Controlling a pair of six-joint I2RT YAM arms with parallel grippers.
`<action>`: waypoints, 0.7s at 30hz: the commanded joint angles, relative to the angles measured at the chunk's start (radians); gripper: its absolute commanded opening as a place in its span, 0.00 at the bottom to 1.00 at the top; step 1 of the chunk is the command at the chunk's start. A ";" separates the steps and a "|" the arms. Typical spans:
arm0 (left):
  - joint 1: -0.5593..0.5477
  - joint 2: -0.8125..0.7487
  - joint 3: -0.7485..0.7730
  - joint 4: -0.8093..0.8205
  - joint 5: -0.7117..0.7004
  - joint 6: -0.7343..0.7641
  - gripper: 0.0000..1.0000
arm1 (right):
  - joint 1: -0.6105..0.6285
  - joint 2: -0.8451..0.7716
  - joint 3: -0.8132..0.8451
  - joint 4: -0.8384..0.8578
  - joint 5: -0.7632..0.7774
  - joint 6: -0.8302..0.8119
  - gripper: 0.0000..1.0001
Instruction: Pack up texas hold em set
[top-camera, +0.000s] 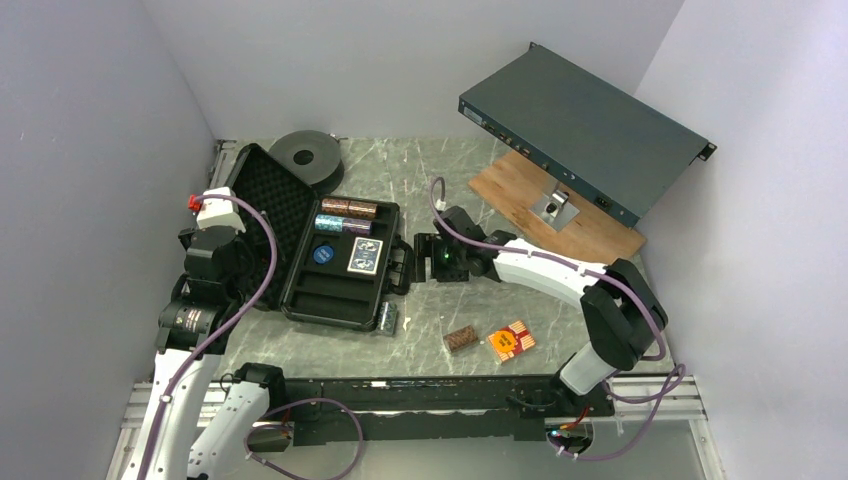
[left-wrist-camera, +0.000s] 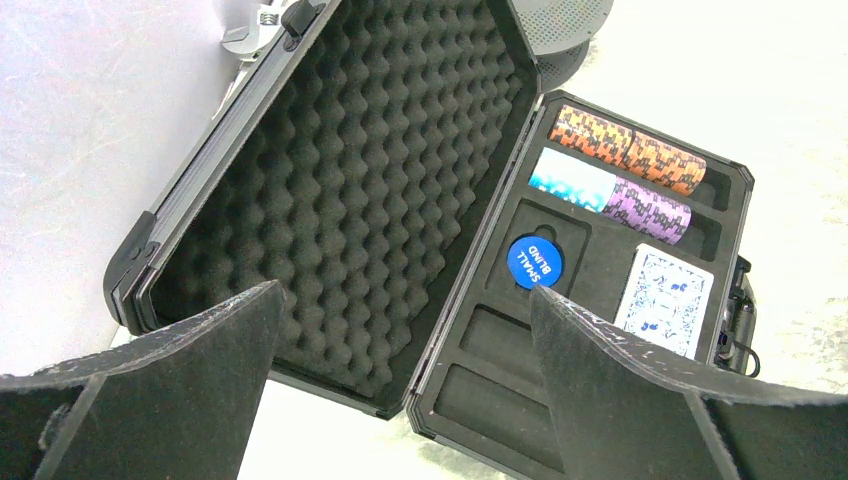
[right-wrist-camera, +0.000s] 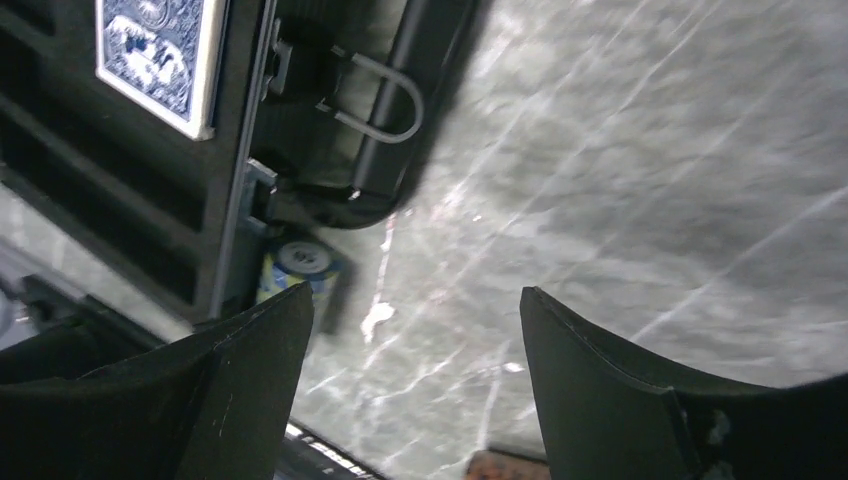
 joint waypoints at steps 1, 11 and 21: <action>-0.004 0.003 0.020 0.002 -0.013 0.005 0.99 | 0.029 -0.008 -0.048 0.092 -0.148 0.239 0.78; -0.005 -0.002 0.017 0.005 -0.006 0.005 0.99 | 0.117 0.039 -0.075 0.160 -0.111 0.394 0.71; -0.009 -0.013 0.016 0.005 -0.008 0.005 0.99 | 0.188 0.160 -0.005 0.120 -0.088 0.432 0.66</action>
